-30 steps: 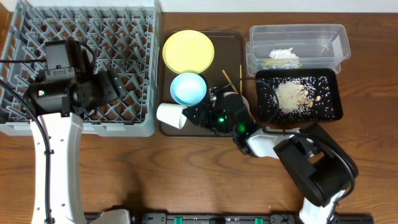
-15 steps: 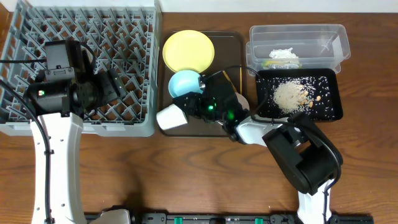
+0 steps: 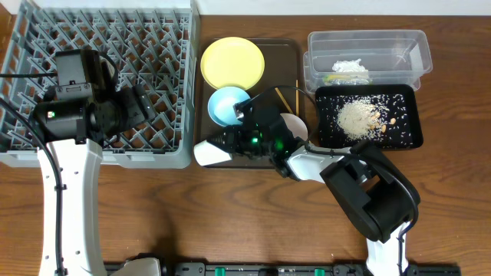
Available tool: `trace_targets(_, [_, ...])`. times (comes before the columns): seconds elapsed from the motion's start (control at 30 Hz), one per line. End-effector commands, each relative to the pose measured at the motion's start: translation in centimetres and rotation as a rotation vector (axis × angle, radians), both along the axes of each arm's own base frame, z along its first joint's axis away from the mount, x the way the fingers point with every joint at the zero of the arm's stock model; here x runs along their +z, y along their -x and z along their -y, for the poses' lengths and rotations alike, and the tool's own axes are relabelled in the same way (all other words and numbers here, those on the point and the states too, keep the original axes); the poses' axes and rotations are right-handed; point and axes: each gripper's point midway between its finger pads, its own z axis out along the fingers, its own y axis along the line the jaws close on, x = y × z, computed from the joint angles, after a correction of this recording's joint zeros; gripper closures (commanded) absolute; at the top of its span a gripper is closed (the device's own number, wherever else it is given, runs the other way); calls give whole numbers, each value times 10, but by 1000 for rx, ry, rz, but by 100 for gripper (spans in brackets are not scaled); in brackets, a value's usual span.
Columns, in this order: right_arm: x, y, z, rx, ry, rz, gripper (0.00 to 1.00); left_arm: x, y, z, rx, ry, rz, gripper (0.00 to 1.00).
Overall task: Sort waste into correct bins and load items into the dishwasher
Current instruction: 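Lift the white cup with the right gripper above the tray center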
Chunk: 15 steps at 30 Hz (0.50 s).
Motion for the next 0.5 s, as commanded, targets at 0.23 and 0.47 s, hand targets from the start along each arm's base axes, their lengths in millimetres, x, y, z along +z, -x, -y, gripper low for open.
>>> trace_targets(0.23, [-6,23,-3,136,0,1,99,-2,1,0,6,5,-7,12])
trace_targets(0.47, [30,0,10,130,-105,67,99,-2,1,0,4,8,-7,12])
